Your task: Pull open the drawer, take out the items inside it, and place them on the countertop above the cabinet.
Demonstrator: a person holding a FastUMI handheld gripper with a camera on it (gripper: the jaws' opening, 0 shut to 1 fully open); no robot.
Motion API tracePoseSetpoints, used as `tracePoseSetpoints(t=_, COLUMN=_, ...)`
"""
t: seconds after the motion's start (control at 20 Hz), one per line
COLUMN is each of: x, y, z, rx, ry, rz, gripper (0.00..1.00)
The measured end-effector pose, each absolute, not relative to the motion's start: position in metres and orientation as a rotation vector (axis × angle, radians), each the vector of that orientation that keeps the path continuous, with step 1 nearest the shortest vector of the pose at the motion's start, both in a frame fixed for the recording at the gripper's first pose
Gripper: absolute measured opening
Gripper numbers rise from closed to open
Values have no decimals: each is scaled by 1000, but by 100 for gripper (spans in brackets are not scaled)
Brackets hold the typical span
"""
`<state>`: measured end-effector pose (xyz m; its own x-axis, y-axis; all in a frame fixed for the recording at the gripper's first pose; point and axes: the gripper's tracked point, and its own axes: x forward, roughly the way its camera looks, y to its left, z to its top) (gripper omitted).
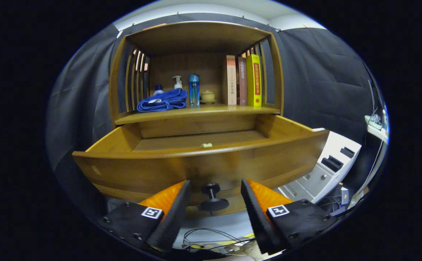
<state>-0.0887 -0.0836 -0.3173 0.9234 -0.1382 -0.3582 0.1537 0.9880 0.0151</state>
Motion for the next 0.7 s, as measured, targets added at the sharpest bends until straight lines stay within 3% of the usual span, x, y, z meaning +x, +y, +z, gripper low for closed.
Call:
tracePoseSetpoints(t=0.05, x=-88, y=-80, z=-306, rx=24, ry=353, rz=-138, gripper=94)
tracePoseSetpoints(t=0.25, x=-80, y=-72, z=-267, rx=-25, ry=318, rz=-99, gripper=97)
tracePoseSetpoints(t=0.7, x=-15, y=-71, z=-235, rx=15, ry=381, rz=-44, gripper=97)
